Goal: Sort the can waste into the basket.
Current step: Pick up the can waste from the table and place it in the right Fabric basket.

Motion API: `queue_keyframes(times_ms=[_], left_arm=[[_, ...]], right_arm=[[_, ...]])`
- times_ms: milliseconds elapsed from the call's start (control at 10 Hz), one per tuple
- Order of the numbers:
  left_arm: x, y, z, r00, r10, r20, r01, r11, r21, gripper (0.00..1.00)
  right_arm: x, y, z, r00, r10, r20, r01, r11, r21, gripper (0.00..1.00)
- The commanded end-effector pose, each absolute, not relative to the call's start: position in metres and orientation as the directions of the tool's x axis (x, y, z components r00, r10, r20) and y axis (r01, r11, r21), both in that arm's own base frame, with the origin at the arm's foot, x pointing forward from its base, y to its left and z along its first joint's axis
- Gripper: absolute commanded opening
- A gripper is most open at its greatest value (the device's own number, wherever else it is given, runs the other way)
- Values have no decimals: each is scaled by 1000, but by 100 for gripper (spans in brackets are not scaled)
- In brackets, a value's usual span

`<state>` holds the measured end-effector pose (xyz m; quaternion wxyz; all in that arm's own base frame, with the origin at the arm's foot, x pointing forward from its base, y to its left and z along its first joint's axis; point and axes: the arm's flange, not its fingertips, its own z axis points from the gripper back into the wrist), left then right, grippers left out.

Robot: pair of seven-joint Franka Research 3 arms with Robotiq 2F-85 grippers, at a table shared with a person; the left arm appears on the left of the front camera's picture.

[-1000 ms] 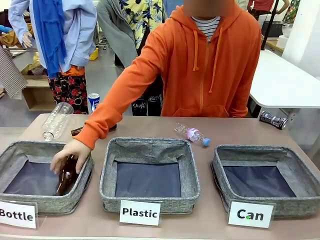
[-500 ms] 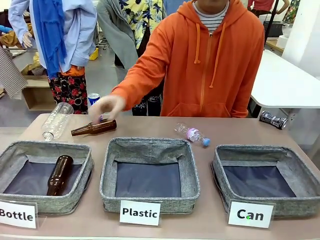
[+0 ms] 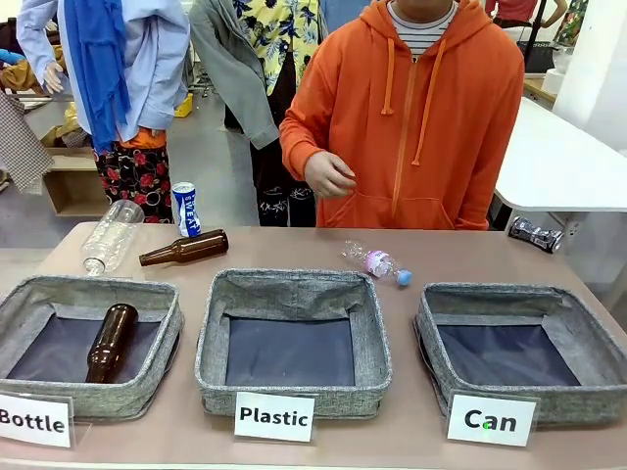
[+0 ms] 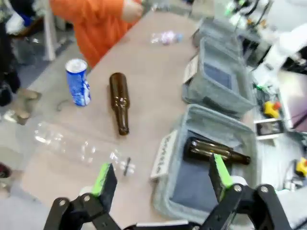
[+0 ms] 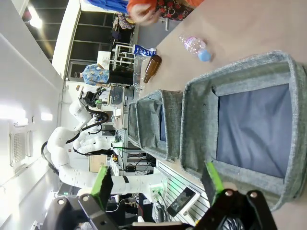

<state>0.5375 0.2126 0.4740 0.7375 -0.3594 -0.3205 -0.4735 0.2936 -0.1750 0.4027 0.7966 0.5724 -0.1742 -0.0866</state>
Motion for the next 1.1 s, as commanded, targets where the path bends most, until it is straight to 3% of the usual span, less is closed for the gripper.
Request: queue_keyframes(times_ms=[0,300,400,700,1000], left_arm=[[554,162,466,360,-547,756,922,335,-197,100],[603,93,457,194,-656,730,978,186,-92,100],[621,76,450,171,-666,726,980,193,-55,100],[674,42,421,294,-644,706,937,342,-79,100],[704,20,389,295,-636,714,934,351,-73,100]], right_arm=[[296,-176,404,917,-340,208,-95,320,943,100],[296,-176,404,917,-340,208,-95,320,943,100],[296,-176,404,917,-340,208,-95,320,943,100],[296,-176,404,917,-340,208,-95,320,943,100],[296,-176,404,917,-340,208,-95,320,943,100]])
